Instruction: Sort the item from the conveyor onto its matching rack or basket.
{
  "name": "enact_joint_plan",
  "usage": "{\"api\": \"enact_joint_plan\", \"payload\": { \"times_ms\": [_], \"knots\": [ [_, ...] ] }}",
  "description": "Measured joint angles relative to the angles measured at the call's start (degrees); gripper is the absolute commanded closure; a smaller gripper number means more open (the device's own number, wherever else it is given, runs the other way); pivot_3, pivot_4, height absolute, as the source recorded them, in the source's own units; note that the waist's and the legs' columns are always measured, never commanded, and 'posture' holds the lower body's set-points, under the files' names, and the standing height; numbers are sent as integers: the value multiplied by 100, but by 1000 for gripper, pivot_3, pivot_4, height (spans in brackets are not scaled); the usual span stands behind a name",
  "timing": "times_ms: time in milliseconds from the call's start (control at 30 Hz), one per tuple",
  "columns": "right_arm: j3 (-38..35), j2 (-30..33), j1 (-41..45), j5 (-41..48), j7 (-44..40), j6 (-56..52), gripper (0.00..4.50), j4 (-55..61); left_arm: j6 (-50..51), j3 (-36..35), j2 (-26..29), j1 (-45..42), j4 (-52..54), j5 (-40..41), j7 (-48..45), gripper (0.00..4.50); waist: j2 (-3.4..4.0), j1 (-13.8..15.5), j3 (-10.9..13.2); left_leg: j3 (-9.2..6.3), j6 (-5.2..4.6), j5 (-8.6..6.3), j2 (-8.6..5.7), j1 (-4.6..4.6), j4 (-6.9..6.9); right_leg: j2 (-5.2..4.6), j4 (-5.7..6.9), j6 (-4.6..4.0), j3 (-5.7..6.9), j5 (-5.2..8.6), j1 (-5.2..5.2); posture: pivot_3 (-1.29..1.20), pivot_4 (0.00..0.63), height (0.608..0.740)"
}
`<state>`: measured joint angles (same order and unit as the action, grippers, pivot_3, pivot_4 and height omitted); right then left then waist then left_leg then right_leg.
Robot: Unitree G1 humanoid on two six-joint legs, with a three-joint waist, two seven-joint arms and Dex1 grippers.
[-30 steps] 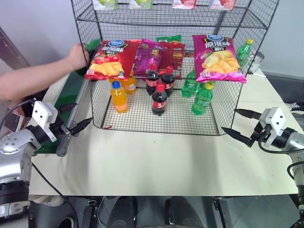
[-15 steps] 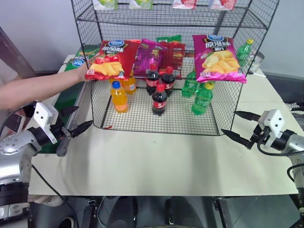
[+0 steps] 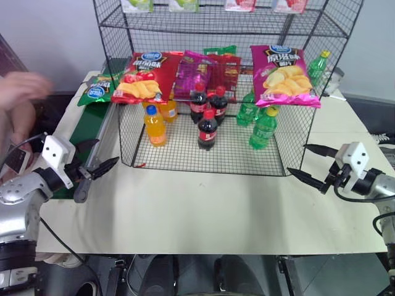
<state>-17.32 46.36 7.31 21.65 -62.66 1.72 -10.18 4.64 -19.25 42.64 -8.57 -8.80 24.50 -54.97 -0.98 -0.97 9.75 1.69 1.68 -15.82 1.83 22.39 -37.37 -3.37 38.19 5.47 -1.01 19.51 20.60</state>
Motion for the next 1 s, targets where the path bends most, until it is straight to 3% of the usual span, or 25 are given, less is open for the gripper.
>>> {"api": "enact_joint_plan", "payload": {
  "times_ms": [433,767,1000],
  "knots": [
    [223,-39,163,121,-15,-292,54,340,22,-322,15,313,170,95,207,0,0,-4,0,0,0,0,0,0,1,-2,0,0,0,0,1,0,150,739],
    [815,-444,335,1092,-51,-1626,54,1845,-470,-1143,18,1262,479,125,257,0,0,-5,0,-1,0,0,2,0,9,-9,-3,-1,0,0,3,0,150,739],
    [1202,-498,434,1105,-57,-1898,54,2063,-1567,-1382,337,1595,311,-586,377,0,-6,9,-4,-2,1,-1,-1,2,16,-16,-9,-4,2,1,6,0,150,739]
  ]
}}
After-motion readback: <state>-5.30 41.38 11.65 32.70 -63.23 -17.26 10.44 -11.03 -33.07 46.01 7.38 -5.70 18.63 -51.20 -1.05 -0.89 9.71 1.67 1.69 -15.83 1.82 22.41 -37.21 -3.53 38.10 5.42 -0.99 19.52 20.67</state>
